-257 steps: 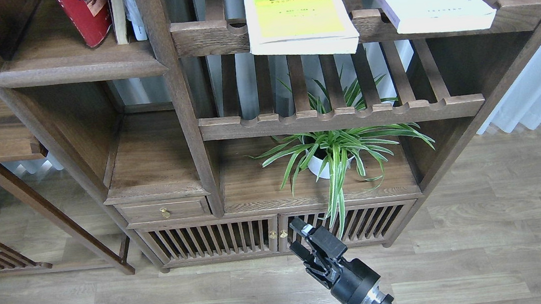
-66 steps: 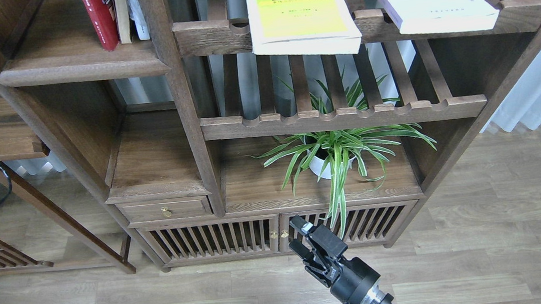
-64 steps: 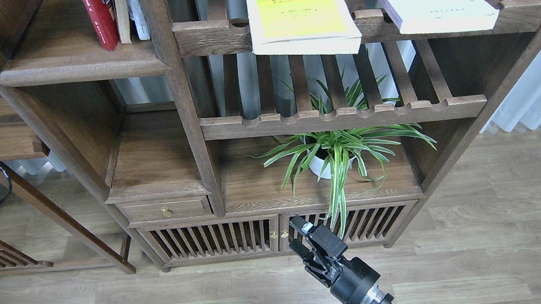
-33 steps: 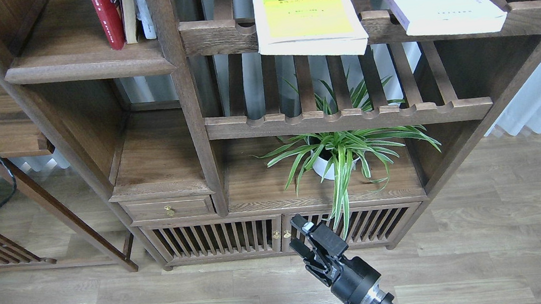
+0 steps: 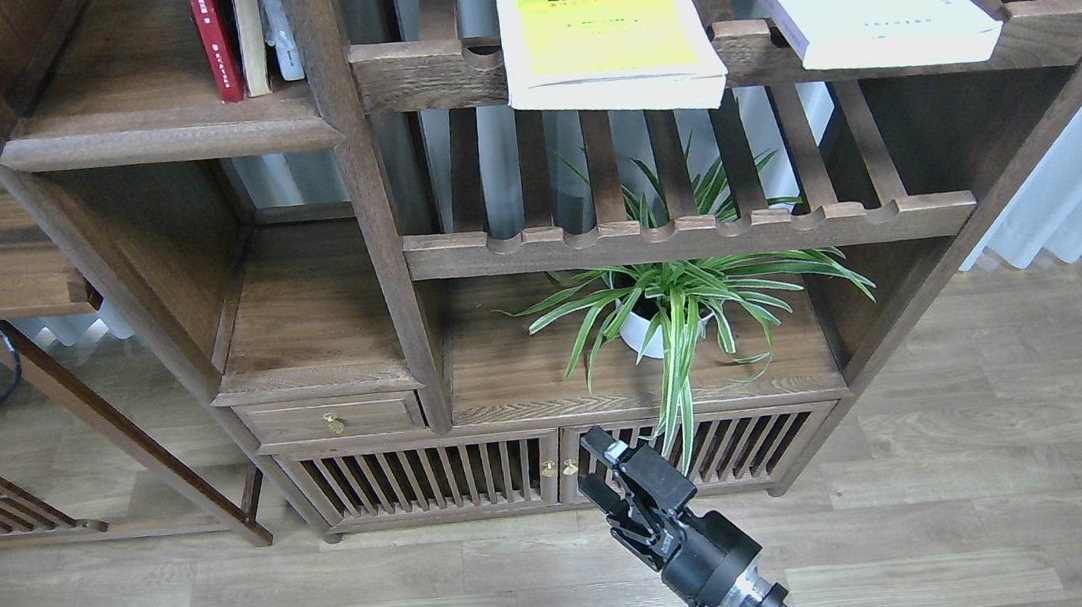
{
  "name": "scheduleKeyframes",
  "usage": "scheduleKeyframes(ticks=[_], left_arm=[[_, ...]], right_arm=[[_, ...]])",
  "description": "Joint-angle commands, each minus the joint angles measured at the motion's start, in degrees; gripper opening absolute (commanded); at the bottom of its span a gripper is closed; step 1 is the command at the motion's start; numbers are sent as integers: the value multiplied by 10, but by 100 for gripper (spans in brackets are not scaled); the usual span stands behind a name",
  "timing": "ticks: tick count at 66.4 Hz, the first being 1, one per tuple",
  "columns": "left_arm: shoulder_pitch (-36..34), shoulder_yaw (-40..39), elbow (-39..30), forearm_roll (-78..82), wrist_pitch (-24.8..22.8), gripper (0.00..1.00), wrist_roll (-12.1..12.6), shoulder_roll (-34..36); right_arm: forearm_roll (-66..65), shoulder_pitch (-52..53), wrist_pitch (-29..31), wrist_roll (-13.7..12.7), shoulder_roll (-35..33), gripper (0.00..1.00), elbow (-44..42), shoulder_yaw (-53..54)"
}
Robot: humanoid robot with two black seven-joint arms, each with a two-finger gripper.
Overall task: Organize books on shelf
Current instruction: 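Insert the red book upright into the upper shelf with the left gripper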
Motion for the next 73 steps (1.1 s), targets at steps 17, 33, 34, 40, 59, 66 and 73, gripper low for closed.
scheduleKeyframes(ticks=[17,33,34,40,59,66,73], left_arm=[[21,-4,-58,-40,0,100,0,67],[68,-5,-113,-91,0,100,0,99],[71,-6,-119,-95,0,100,0,99],[93,-9,-147,-110,0,100,0,102],[155,-38,-235,-112,0,100,0,143],[180,-62,-265,-112,0,100,0,147],[204,-81,-289,-112,0,100,0,151]], right_arm=[[0,0,0,0,0,99,0,-1],[0,0,0,0,0,99,0,-1],[0,0,0,0,0,99,0,-1],[0,0,0,0,0,99,1,-1],[0,0,0,0,0,99,1,0],[0,0,0,0,0,99,0,0],[0,0,0,0,0,99,0,0]])
